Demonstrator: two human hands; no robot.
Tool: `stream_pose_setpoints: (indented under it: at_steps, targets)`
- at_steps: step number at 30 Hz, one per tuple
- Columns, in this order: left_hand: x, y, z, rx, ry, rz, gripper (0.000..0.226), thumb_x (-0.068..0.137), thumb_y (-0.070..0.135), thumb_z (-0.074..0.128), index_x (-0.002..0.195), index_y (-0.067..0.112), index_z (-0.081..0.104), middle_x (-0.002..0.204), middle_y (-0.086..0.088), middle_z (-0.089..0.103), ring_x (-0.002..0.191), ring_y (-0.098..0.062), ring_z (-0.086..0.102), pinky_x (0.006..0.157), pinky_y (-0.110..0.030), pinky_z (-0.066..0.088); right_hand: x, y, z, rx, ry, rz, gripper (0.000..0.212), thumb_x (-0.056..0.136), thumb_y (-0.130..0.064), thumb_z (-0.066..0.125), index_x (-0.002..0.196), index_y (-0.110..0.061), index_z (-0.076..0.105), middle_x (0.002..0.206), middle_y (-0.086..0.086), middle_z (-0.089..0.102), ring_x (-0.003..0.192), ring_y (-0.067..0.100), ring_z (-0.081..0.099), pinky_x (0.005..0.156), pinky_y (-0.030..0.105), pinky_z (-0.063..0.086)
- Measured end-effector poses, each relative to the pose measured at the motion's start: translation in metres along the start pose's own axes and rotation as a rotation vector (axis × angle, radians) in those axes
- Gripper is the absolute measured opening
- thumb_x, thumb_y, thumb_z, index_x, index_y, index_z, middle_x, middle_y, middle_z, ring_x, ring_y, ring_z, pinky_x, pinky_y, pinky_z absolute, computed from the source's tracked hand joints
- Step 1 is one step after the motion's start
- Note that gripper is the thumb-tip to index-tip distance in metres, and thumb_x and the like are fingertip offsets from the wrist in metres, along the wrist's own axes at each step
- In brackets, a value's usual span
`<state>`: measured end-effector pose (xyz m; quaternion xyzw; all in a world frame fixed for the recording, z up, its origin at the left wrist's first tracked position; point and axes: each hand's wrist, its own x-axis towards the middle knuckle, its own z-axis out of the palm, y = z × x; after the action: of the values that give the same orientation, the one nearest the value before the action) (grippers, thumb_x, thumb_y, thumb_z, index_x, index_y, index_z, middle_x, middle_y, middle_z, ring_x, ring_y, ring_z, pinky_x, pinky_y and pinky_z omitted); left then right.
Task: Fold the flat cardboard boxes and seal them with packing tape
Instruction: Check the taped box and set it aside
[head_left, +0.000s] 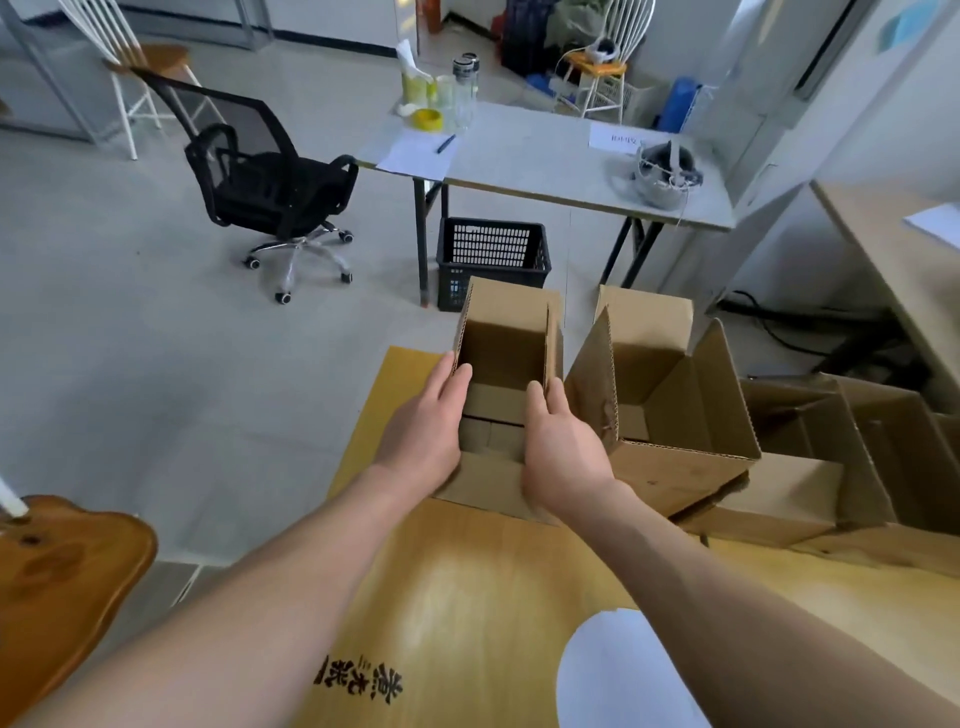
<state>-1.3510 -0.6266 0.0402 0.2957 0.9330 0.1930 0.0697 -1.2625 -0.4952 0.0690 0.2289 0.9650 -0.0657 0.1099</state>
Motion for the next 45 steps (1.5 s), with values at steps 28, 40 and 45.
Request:
stream_pose_setpoints:
  at_steps: [28,40,45]
  targets:
    - [-0.001,0.029,-0.009,0.270,0.144,0.169,0.064,0.087,0.013,0.057,0.147,0.012,0.038,0.160,-0.006,0.028,0.146,-0.031,0.024,0.112,-0.046,0.034,-0.016,0.027,-0.017,-0.045,0.155,-0.139,0.062,0.097,-0.012,0.051,0.151,0.004,0.025,0.158,0.017,0.022,0.151,0.027,0.017,0.110,0.030,0.040]
    - [-0.057,0.173,-0.002,0.351,0.206,0.388,0.057,0.085,0.018,0.062,0.141,0.013,0.052,0.149,-0.006,0.049,0.142,-0.031,0.037,0.113,-0.051,0.034,-0.123,0.138,-0.042,0.049,0.382,-0.033,0.049,0.094,-0.020,0.059,0.141,-0.012,0.046,0.151,0.010,0.042,0.141,0.025,0.037,0.102,0.038,0.050]
    - [-0.106,0.275,0.028,0.317,0.176,0.545,0.050,0.081,0.032,0.064,0.127,0.013,0.063,0.130,-0.005,0.064,0.126,-0.031,0.054,0.101,-0.049,0.047,-0.208,0.233,-0.040,0.008,0.439,0.112,0.032,0.092,-0.027,0.055,0.123,-0.018,0.056,0.123,0.001,0.060,0.123,0.024,0.051,0.091,0.041,0.051]
